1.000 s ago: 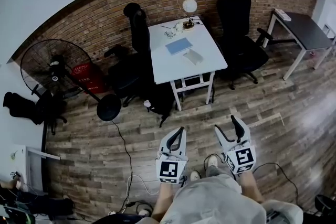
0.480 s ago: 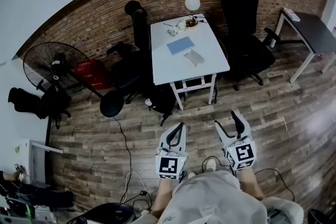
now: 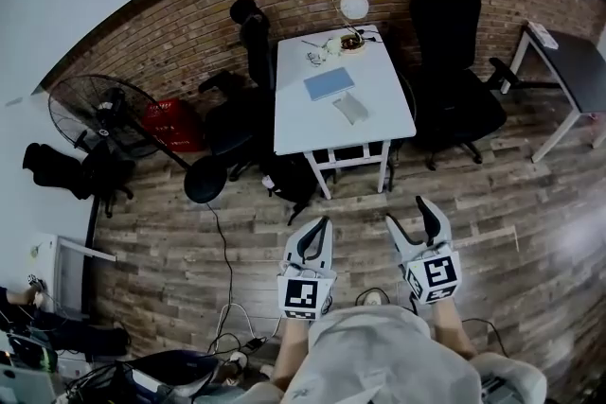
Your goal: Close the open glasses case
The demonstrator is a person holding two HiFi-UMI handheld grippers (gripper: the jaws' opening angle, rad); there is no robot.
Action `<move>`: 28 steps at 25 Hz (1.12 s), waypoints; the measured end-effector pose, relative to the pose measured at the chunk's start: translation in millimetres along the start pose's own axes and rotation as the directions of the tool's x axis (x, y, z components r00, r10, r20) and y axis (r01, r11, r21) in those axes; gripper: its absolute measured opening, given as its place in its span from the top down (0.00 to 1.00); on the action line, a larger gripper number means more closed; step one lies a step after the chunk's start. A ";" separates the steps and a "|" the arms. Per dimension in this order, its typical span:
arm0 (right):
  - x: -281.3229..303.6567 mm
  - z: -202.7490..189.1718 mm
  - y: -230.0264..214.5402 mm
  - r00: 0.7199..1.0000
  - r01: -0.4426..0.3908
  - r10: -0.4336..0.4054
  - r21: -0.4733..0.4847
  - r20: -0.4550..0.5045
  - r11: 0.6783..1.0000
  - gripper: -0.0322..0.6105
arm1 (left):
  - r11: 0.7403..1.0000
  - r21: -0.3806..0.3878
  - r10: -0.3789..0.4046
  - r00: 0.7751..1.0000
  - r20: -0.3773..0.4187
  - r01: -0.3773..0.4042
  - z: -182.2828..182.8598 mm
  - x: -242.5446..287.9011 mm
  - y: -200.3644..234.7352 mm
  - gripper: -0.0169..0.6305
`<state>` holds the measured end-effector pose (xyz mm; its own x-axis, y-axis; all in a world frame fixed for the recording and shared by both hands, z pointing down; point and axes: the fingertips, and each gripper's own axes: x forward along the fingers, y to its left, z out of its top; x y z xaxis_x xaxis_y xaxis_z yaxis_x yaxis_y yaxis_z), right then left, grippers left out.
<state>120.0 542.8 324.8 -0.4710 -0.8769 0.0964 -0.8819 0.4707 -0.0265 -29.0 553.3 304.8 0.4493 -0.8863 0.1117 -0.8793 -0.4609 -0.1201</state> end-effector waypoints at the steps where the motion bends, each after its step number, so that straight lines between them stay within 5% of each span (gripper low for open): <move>1: 1.2 -0.2 -4.9 1.000 -0.002 0.002 0.002 -0.001 1.000 0.49 | 1.000 0.000 0.004 1.000 -0.002 -0.004 0.1 3.4 -1.7 0.97; 13: 18.0 -6.4 -34.3 1.000 -0.002 0.002 0.018 -0.003 1.000 0.49 | 1.000 0.003 0.017 1.000 -0.007 -0.017 -3.1 32.9 -4.8 0.97; 28: 84.1 -3.9 -50.1 0.999 0.036 -0.036 0.011 -0.029 0.999 0.49 | 1.000 -0.012 -0.015 1.000 -0.023 0.015 -11.2 87.0 42.6 0.97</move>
<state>124.6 445.9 338.2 -0.4383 -0.8899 0.1265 -0.8985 0.4377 -0.0343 -29.1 457.0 320.5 0.4589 -0.8780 0.1359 -0.8744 -0.4734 -0.1065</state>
